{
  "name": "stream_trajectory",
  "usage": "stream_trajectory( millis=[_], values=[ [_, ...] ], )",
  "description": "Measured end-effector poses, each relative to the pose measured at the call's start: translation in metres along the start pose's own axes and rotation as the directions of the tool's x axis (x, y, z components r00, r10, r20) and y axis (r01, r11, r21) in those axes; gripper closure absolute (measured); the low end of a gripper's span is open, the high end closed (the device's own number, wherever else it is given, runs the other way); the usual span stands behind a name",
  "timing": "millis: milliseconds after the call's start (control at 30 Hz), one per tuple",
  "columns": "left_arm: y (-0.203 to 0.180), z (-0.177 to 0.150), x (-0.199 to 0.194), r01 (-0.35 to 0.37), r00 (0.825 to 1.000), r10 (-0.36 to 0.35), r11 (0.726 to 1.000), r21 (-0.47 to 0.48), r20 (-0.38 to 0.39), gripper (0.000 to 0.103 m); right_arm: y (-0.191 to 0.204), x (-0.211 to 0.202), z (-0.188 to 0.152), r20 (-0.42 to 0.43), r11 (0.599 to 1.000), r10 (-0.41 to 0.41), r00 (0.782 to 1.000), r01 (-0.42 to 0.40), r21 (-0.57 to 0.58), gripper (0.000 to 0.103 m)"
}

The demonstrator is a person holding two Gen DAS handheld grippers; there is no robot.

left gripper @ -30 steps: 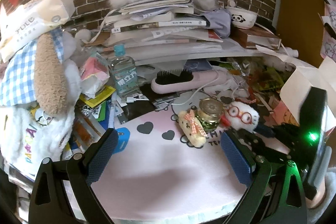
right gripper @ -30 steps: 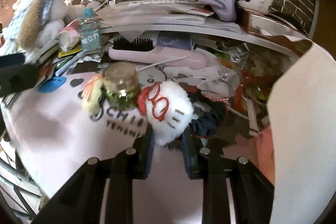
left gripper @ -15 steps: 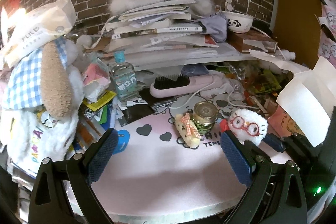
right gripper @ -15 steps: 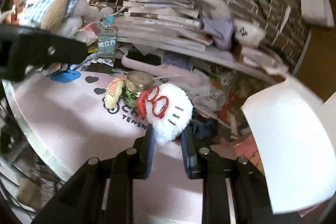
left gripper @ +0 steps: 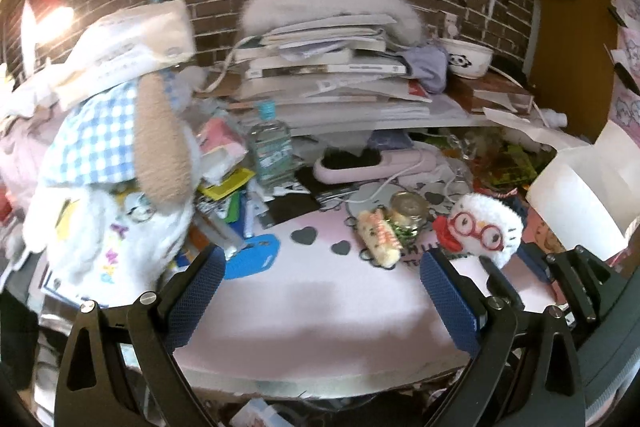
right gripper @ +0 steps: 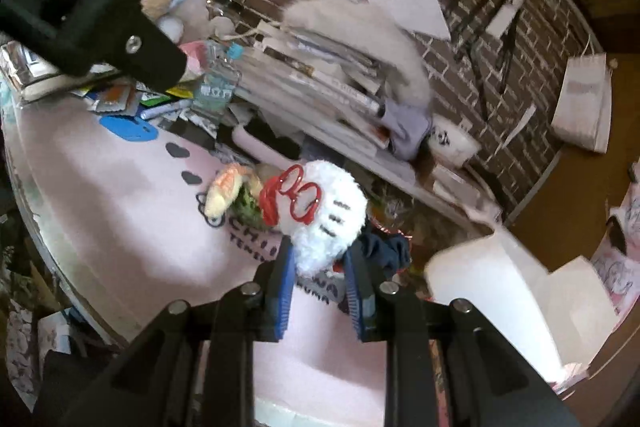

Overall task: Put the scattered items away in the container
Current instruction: 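Lift the plush cat with the right gripper toward the white box, then lower the plush cat into the white box and open the right gripper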

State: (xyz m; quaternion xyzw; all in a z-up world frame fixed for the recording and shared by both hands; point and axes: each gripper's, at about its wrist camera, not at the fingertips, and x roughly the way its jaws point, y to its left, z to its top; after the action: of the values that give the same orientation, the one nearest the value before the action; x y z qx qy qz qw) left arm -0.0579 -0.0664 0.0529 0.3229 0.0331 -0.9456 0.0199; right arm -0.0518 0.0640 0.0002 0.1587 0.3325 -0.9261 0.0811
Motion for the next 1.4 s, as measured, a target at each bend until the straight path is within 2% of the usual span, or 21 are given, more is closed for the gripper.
stream_trajectory(
  millis=[233, 500, 700, 800, 933, 1133, 1300, 1400],
  values=[
    [0.001, 0.005, -0.015, 0.021, 0.999, -0.021, 1.000, -0.005, 0.035, 0.006, -0.011, -0.013, 0.012, 0.066, 0.993, -0.094, 0.993, 0.098, -0.070, 0.083],
    [-0.028, 0.021, -0.022, 0.091, 0.993, -0.093, 0.995, 0.029, 0.068, 0.006, -0.060, -0.031, 0.015, 0.096, 0.976, -0.216, 0.972, 0.218, -0.016, 0.083],
    [-0.065, 0.034, -0.029, 0.166, 0.981, -0.173, 0.983, 0.080, 0.086, 0.006, -0.103, -0.040, 0.005, 0.055, 0.958, -0.287, 0.956, 0.285, 0.043, 0.083],
    [-0.082, 0.038, -0.033, 0.192, 0.975, -0.203, 0.975, 0.112, 0.095, 0.006, -0.128, -0.040, -0.003, -0.001, 0.950, -0.302, 0.953, 0.301, 0.078, 0.083],
    [-0.102, 0.041, -0.034, 0.222, 0.967, -0.237, 0.964, 0.149, 0.093, 0.006, -0.165, -0.036, -0.015, -0.090, 0.950, -0.249, 0.964, 0.261, 0.169, 0.083],
    [-0.119, 0.039, -0.029, 0.228, 0.968, -0.243, 0.958, 0.174, 0.069, 0.006, -0.217, -0.020, -0.043, -0.209, 0.931, -0.093, 0.974, 0.160, 0.329, 0.083],
    [-0.124, 0.039, -0.026, 0.226, 0.969, -0.239, 0.958, 0.178, 0.058, 0.006, -0.230, -0.010, -0.057, -0.248, 0.914, 0.030, 0.968, 0.074, 0.399, 0.083],
    [-0.126, 0.038, -0.024, 0.227, 0.969, -0.240, 0.957, 0.181, 0.052, 0.006, -0.225, -0.006, -0.059, -0.270, 0.921, 0.045, 0.962, 0.065, 0.384, 0.083]
  ],
)
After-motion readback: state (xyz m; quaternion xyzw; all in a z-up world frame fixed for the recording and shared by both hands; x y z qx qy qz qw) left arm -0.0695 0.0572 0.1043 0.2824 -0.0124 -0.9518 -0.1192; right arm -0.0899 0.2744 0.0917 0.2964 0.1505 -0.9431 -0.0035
